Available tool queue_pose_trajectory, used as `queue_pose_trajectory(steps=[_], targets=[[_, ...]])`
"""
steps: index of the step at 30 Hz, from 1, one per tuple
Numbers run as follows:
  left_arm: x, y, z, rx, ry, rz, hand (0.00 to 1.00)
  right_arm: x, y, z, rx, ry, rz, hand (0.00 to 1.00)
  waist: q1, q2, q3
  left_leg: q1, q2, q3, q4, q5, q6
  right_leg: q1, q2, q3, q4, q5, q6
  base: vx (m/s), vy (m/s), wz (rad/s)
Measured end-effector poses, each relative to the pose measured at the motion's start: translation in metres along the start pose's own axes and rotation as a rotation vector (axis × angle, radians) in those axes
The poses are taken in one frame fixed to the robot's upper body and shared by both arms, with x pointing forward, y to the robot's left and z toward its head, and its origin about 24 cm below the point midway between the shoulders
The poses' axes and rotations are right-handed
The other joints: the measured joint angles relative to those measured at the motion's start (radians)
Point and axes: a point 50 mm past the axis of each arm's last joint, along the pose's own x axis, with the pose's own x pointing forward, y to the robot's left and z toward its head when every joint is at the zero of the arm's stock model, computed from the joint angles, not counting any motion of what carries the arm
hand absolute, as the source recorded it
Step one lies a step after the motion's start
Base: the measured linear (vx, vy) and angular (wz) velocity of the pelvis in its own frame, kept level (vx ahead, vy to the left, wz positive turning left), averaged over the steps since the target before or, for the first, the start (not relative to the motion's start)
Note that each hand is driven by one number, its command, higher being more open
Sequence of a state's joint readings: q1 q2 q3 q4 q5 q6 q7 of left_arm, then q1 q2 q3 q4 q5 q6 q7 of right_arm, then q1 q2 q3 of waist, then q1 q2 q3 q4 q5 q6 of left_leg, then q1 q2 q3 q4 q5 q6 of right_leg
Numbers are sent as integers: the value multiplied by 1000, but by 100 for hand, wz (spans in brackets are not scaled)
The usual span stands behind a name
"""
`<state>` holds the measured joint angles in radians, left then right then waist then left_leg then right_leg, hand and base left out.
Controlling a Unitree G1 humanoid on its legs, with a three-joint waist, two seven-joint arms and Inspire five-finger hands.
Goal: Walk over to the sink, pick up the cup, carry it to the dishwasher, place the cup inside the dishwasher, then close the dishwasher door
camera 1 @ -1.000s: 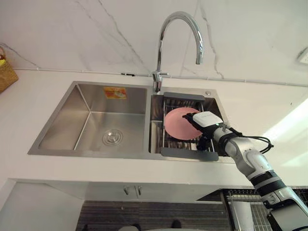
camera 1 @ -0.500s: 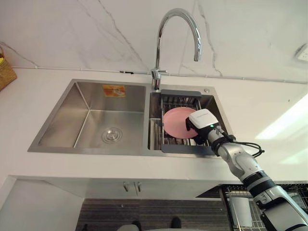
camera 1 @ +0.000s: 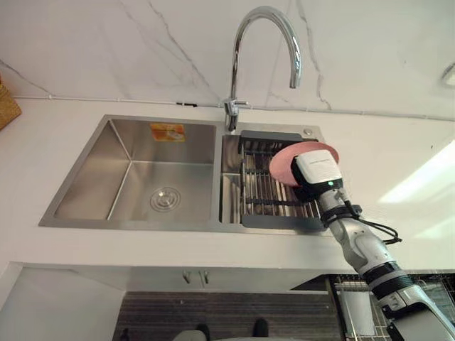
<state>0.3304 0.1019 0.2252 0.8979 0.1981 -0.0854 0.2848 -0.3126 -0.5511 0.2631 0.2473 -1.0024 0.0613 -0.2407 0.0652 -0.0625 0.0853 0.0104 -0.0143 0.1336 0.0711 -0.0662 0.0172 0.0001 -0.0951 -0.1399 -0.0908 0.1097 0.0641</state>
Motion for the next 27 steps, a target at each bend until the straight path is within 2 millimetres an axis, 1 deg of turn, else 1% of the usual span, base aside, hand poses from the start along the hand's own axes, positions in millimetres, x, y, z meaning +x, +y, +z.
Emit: queue_pose_trajectory(steps=[4,9,17,21,22,27], targets=[[-1,-1,-1,10,-1,-7,100,-1,-14,-2,51,11,-77,0,-15,2,-1,2,1,11,1,-3,-5,-4,1,14,0,1,-2,-58,-1,-10],[-1,-2,-1,14,0,-11,100,-6,-24,-3,83,-2,-116,0,-28,4,-4,5,4,17,2,-4,-6,-4,4,20,0,2,-3,-30,-9,-4],[-1,-4,0,26,-7,-19,100,-6,-31,0,83,-50,-127,0,-30,12,-13,7,9,18,2,-4,-6,-4,10,23,0,5,-6,-4,-4,-1],[-1,-4,0,27,-7,-21,100,-5,-36,4,124,-74,-132,0,-30,17,-22,7,9,18,2,-4,-6,-4,10,24,0,5,-6,-18,-3,0],[-1,-4,0,27,-7,-21,100,-5,-36,5,126,-84,-126,100,-30,18,-23,7,9,18,3,-4,-6,-3,10,24,0,5,-6,-35,-6,-1],[-2,-4,0,28,-6,-21,100,-5,-33,10,146,-124,-38,100,-30,17,-26,7,9,18,4,-4,-6,-3,10,24,0,5,-6,-28,-5,0]])
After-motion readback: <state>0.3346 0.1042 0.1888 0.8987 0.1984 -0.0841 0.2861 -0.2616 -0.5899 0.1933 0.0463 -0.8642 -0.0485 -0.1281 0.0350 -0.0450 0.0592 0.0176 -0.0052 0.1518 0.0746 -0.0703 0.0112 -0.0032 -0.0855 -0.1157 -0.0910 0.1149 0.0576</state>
